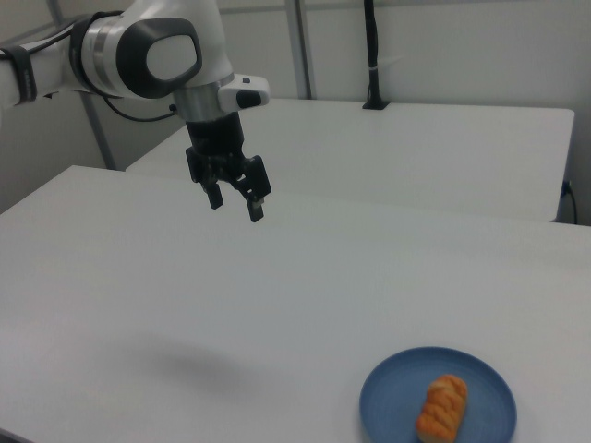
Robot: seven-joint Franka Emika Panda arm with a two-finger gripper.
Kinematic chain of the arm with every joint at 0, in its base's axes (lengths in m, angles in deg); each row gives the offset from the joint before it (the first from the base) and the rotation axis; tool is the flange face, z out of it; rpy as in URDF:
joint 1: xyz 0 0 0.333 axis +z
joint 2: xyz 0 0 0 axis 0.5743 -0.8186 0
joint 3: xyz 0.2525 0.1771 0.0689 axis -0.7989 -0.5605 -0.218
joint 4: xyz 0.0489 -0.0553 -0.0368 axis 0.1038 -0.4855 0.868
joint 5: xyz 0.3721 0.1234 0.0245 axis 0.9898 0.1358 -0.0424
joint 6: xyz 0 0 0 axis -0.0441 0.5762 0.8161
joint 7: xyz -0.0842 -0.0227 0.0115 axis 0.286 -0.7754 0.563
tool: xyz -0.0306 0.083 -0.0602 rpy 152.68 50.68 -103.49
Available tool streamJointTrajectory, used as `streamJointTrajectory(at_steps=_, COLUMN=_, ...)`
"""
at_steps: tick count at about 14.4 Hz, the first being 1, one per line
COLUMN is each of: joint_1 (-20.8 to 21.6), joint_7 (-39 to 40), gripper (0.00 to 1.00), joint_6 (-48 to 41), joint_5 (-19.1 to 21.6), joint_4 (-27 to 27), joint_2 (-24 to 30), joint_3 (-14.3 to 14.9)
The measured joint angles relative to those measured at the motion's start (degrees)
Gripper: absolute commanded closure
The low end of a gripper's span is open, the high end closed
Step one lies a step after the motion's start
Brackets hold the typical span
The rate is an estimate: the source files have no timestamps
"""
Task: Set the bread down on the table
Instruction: 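Move the gripper over the bread roll on the blue plate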
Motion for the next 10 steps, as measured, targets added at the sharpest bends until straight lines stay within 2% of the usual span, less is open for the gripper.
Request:
streamJointTrajectory(at_steps=5, joint_1=0.3, joint_7=0.0, gripper=0.0, joint_6=0.0, joint_5=0.0, joint_4=0.0, joint_2=0.0, joint_3=0.2)
streamJointTrajectory(at_steps=10, joint_1=0.4, joint_7=0.8, gripper=0.0, joint_6=0.6, joint_5=0.0, joint_4=0.1, joint_2=0.0, joint_3=2.8)
